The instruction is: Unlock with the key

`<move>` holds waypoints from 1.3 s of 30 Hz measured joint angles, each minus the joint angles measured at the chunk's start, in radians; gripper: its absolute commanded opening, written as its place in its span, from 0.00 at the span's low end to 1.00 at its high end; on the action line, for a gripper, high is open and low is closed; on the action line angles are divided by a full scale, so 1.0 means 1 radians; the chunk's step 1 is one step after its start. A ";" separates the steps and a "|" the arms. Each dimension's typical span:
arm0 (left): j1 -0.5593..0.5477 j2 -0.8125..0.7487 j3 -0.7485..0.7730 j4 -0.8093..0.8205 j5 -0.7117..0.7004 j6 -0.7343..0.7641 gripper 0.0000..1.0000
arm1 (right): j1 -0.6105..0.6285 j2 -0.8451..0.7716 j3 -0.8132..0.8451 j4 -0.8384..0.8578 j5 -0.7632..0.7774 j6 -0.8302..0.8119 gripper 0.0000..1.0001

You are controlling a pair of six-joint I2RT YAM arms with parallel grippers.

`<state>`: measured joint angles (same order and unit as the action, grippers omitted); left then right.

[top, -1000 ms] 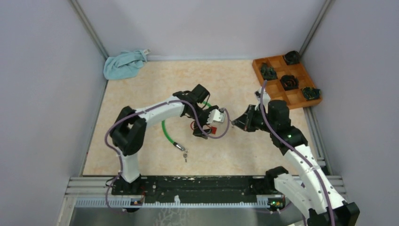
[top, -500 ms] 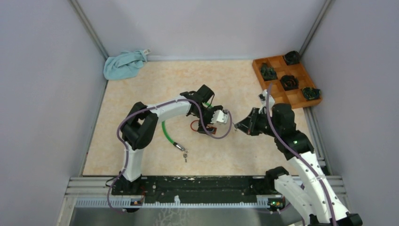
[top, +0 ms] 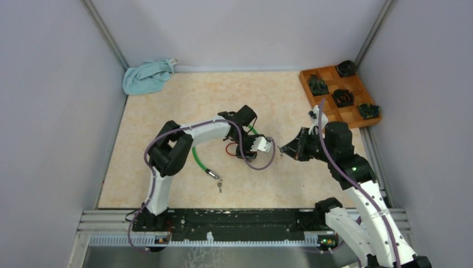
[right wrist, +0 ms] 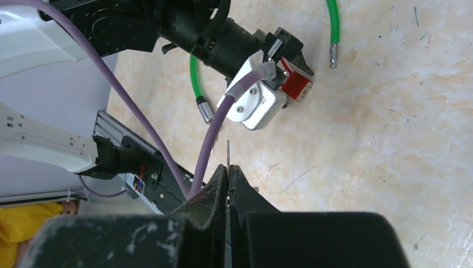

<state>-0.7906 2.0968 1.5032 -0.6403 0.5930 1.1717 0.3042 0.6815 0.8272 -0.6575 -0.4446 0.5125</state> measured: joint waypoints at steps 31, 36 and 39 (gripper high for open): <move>-0.024 -0.935 0.060 -0.017 0.194 -0.006 0.00 | -0.006 0.061 0.179 0.042 -0.120 -0.075 0.00; -0.032 -0.990 0.053 0.051 0.299 -0.089 0.00 | -0.006 0.045 0.136 0.129 -0.233 -0.062 0.00; -0.032 -0.995 0.021 0.056 0.328 -0.098 0.00 | -0.006 0.044 0.111 0.206 -0.319 -0.035 0.00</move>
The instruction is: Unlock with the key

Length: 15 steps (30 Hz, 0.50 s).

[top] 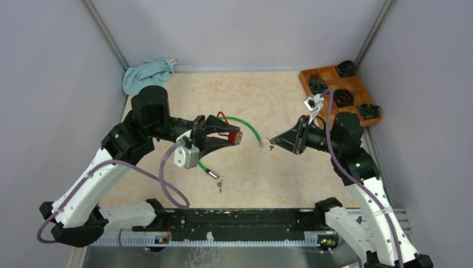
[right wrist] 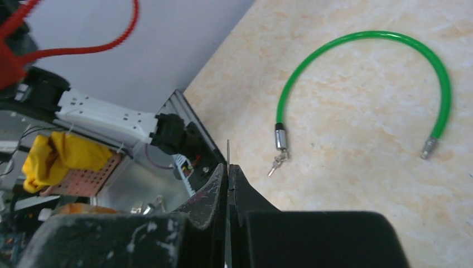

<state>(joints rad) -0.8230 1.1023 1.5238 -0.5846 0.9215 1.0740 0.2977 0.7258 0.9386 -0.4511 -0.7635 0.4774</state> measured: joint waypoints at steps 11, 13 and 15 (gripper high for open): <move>0.000 0.014 -0.061 0.001 0.042 0.019 0.00 | 0.021 0.000 -0.016 0.253 -0.224 0.115 0.00; 0.000 0.014 -0.064 0.002 0.048 0.019 0.00 | 0.024 0.001 -0.016 0.286 -0.250 0.134 0.00; 0.000 0.014 -0.069 0.003 0.051 0.020 0.00 | 0.027 0.002 -0.016 0.310 -0.264 0.148 0.00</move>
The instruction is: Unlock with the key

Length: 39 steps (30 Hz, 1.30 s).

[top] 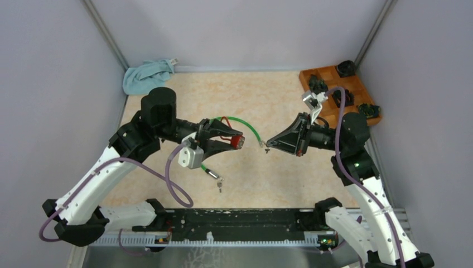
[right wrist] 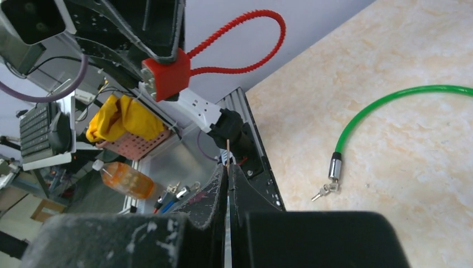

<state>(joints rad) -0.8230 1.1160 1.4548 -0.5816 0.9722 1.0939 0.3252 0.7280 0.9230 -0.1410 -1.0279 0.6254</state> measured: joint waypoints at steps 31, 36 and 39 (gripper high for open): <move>0.029 0.017 -0.185 0.089 -0.424 0.466 0.00 | 0.146 0.202 0.143 -0.111 0.284 -0.210 0.00; 0.059 0.029 -0.194 0.143 -0.461 0.438 0.00 | 0.166 0.226 0.153 -0.115 0.329 -0.242 0.00; 0.060 0.025 -0.204 0.161 -0.464 0.425 0.00 | 0.180 0.233 0.153 -0.116 0.346 -0.256 0.00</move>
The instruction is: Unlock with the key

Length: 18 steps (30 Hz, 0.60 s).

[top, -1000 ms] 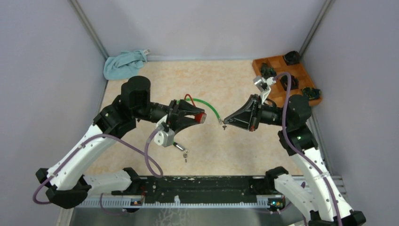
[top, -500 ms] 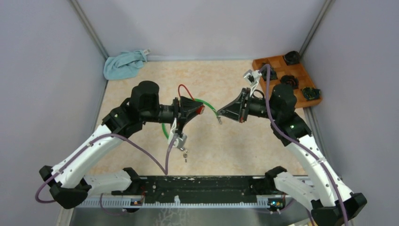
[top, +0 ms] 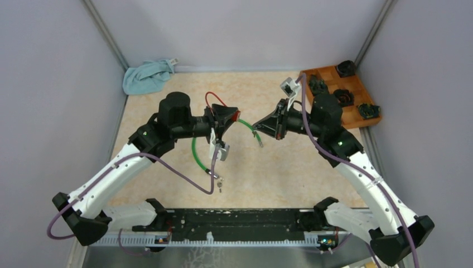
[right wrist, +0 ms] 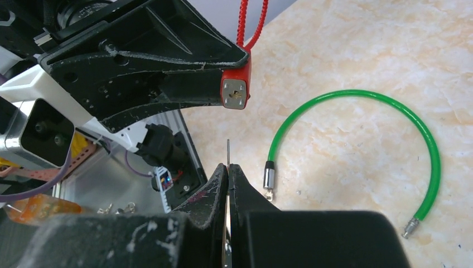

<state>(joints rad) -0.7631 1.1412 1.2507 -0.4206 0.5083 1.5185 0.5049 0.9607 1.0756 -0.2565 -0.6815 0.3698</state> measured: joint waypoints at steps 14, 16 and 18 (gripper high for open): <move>0.000 -0.015 -0.016 0.010 0.016 0.002 0.00 | 0.041 0.071 0.043 0.010 0.035 0.000 0.00; 0.000 -0.015 -0.016 0.010 0.018 0.005 0.00 | 0.047 0.078 0.050 0.008 0.034 0.000 0.00; 0.000 -0.015 -0.018 0.010 0.019 0.008 0.00 | 0.050 0.083 0.056 0.008 0.034 0.000 0.00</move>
<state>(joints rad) -0.7631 1.1263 1.2327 -0.4110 0.5274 1.5261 0.5549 1.0435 1.1313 -0.2481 -0.6472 0.3698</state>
